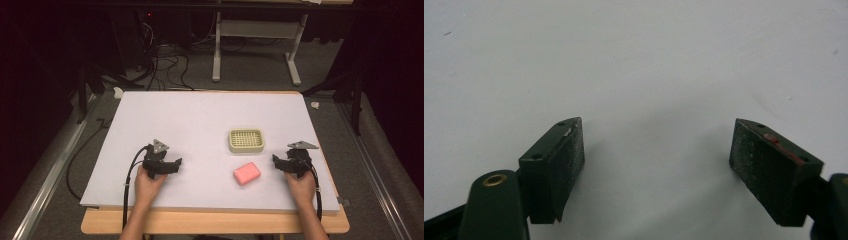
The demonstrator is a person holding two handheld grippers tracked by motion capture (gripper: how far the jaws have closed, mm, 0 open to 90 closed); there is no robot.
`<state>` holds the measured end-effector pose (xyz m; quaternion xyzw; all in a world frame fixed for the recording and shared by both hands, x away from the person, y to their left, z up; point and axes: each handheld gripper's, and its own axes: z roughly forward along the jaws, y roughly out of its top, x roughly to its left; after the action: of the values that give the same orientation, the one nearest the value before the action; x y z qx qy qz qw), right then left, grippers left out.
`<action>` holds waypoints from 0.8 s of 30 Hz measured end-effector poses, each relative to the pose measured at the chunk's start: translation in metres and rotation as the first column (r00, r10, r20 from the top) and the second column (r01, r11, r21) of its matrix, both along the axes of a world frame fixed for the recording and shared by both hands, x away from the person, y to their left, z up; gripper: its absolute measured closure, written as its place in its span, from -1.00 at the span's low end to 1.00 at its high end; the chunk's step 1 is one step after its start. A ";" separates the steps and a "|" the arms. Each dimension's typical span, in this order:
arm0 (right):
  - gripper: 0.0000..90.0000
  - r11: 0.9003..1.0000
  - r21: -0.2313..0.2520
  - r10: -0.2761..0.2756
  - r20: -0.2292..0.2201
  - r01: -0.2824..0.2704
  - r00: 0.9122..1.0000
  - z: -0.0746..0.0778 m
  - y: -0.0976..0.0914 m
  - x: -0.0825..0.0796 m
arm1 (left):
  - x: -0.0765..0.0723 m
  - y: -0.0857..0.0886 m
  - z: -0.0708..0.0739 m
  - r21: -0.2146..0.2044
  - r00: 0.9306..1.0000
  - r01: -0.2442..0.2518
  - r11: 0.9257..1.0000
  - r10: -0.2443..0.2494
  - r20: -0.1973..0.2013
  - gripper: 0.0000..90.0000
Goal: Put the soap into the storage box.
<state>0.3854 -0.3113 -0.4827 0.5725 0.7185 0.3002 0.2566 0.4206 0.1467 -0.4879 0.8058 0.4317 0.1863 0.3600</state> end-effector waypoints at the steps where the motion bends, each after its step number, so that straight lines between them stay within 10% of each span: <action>1: -0.35 1.000 0.000 -0.001 -0.001 0.001 1.000 0.000 0.000 0.000 | 0.000 0.000 0.000 -0.001 1.000 0.000 1.000 0.000 0.000 -0.50; 24: -0.36 1.000 0.006 0.002 -0.007 -0.002 1.000 0.000 -0.001 0.000 | 0.000 0.000 0.000 -0.001 1.000 -0.012 1.000 0.012 -0.002 -0.52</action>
<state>0.3857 -0.3121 -0.4823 0.5735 0.7193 0.3004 0.2520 0.4210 0.1470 -0.4879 0.8032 0.4370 0.1876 0.3588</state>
